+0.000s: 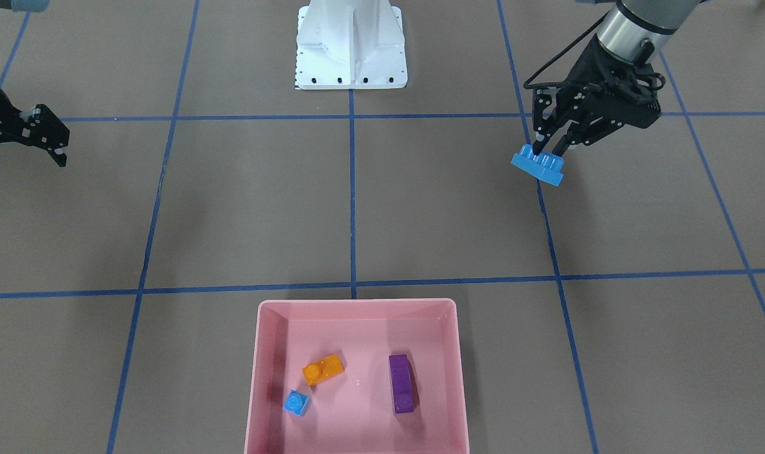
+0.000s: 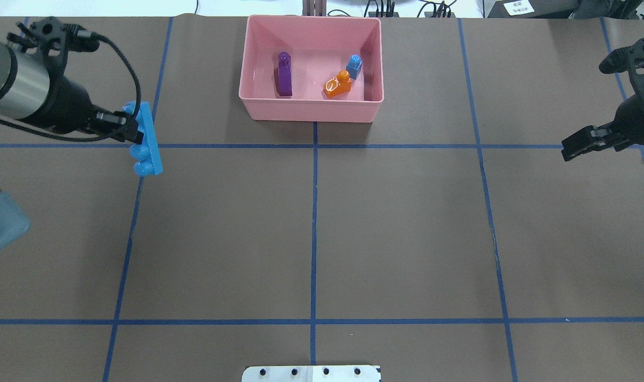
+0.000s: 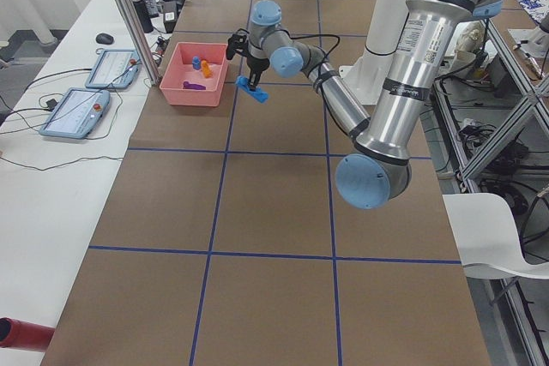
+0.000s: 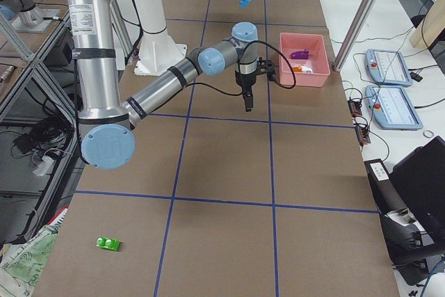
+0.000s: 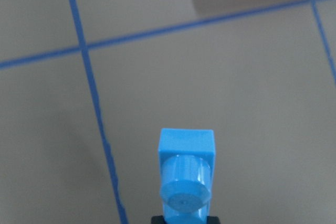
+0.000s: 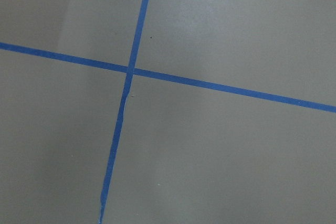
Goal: Put all blocks into box
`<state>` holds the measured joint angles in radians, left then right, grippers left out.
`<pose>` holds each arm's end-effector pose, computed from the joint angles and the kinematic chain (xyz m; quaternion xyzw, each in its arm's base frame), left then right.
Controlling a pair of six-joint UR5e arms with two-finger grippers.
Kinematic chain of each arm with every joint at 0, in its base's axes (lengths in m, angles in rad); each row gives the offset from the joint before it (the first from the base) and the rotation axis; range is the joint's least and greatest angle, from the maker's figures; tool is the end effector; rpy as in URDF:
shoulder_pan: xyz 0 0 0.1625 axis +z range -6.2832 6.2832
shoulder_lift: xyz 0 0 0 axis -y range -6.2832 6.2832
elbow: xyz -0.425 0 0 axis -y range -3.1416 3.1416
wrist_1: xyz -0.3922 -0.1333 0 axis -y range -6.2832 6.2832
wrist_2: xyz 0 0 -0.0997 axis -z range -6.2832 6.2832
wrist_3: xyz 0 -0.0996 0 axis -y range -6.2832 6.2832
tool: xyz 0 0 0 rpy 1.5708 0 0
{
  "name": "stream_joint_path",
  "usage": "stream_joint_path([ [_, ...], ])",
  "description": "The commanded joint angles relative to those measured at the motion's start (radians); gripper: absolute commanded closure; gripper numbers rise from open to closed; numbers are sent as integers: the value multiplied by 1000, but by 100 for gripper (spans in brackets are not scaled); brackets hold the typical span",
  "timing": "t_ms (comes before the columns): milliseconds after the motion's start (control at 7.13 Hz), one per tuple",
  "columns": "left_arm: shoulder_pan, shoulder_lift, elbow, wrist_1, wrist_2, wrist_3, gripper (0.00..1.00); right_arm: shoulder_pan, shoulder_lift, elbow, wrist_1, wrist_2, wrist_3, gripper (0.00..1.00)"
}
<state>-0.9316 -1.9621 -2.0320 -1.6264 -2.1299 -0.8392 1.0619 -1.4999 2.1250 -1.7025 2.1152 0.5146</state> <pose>0.2624 -0.4879 0.2334 0.1445 0.4673 0.0342 0.8716 -0.1607 -0.4558 0.3847 0.0774 -0.3425 -0.0630 0.9342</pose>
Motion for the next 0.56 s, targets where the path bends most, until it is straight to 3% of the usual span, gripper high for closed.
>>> stream_joint_path([
  [0,-41,-270,262,5,5,-64,100,64,-42,-10,0,43,-121,1],
  [421,-59,-587,676,-24,21,-109,100,154,-126,-42,0,57,-334,1],
])
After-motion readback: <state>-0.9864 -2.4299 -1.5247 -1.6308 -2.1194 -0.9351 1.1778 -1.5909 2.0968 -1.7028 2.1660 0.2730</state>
